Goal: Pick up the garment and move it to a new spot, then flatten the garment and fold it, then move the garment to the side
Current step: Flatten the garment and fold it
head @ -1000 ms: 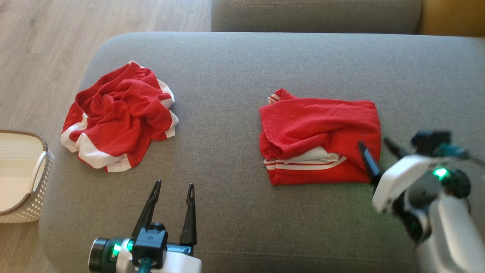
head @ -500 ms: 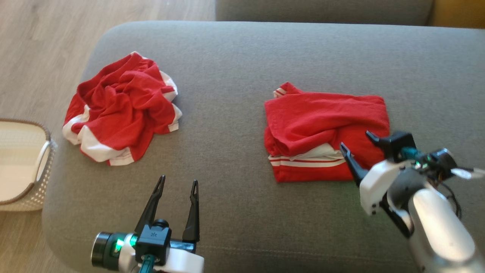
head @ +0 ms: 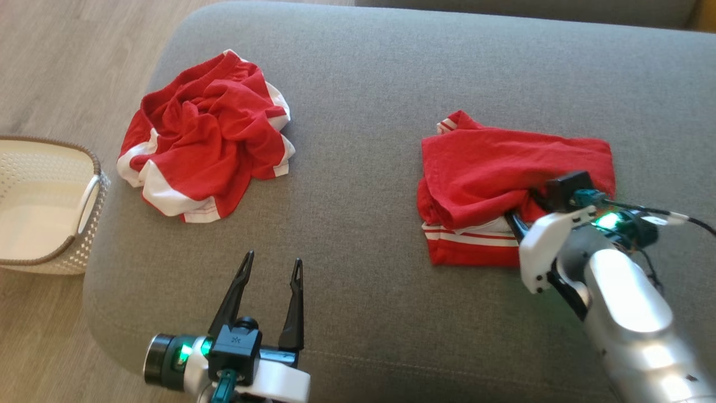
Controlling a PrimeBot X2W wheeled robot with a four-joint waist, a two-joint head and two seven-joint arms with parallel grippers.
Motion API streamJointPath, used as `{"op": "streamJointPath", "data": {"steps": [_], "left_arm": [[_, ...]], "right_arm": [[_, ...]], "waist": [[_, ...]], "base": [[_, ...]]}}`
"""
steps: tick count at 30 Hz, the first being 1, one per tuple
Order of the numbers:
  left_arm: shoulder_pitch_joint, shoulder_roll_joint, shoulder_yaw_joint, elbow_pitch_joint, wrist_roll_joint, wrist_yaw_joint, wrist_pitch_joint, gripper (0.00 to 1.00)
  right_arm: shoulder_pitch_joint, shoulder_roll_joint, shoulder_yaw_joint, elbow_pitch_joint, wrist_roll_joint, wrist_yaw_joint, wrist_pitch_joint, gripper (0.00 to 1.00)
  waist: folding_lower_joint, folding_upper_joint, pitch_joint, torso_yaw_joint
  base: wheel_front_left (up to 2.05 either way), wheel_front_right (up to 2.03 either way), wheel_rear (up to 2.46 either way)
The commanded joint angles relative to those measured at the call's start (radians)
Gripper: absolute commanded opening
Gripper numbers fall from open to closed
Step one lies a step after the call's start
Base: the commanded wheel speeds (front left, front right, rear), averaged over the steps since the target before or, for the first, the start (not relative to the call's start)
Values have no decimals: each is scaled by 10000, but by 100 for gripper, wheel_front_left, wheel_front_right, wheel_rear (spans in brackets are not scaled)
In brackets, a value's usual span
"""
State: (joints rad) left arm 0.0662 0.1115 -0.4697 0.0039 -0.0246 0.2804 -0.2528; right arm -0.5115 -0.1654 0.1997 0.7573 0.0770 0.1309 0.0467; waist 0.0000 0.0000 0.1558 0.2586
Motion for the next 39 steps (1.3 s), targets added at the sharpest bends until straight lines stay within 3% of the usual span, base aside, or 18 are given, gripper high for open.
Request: {"op": "streamJointPath", "data": {"steps": [1,2,3,11,20,21,22,23,28,31,35,39], "left_arm": [[-407,-86,334,-290,76,-20,-90,100],[-416,-91,337,-278,70,-21,-90,100],[-426,-96,331,-258,64,-31,-90,100],[-307,-92,365,-164,53,19,-90,100],[-68,-39,389,-249,34,0,-90,100],[-75,-41,389,-249,37,-4,-90,100],[-83,-44,386,-249,41,-11,-90,100],[-93,-47,377,-246,46,-22,-90,100],[-73,-50,347,-254,78,-25,-90,100],[34,-43,367,-261,56,2,-90,100],[95,-68,338,-307,45,-2,-90,100],[29,-87,291,-324,76,-32,-90,100]], "right_arm": [[-354,130,234,-151,82,-2,-160,47],[-441,146,302,22,112,-2,-233,32],[-510,158,385,191,144,-2,-309,0],[-302,-40,1171,411,873,-2,-911,0],[909,-1178,2951,-1959,2619,-2,664,0],[1018,-1302,3049,-2270,2814,-2,863,11],[1109,-1425,3086,-2545,2951,-2,986,89],[1193,-1522,3096,-2813,3047,-2,1019,100],[1819,-1772,2393,-3938,3222,-2,1122,100],[2296,-1587,1527,-4810,3317,-2,1261,100],[2700,-924,718,-5649,2700,-2,1362,100],[2901,155,-321,-5231,1162,-2,890,100]], "waist": [[0,0,32,-3],[0,0,42,-13],[0,0,39,-24],[0,0,-365,-242],[0,0,-596,-695],[0,0,-597,-722],[0,0,-599,-736],[0,0,-605,-738],[0,0,-707,-593],[0,0,-808,-465],[0,0,-786,-265],[0,0,-727,34]], "base": [[0,0,0],[0,0,0],[0,0,0],[0,0,0],[0,0,0],[0,0,0],[0,0,0],[0,0,0],[0,0,0],[0,0,0],[0,0,0],[0,0,0]]}}
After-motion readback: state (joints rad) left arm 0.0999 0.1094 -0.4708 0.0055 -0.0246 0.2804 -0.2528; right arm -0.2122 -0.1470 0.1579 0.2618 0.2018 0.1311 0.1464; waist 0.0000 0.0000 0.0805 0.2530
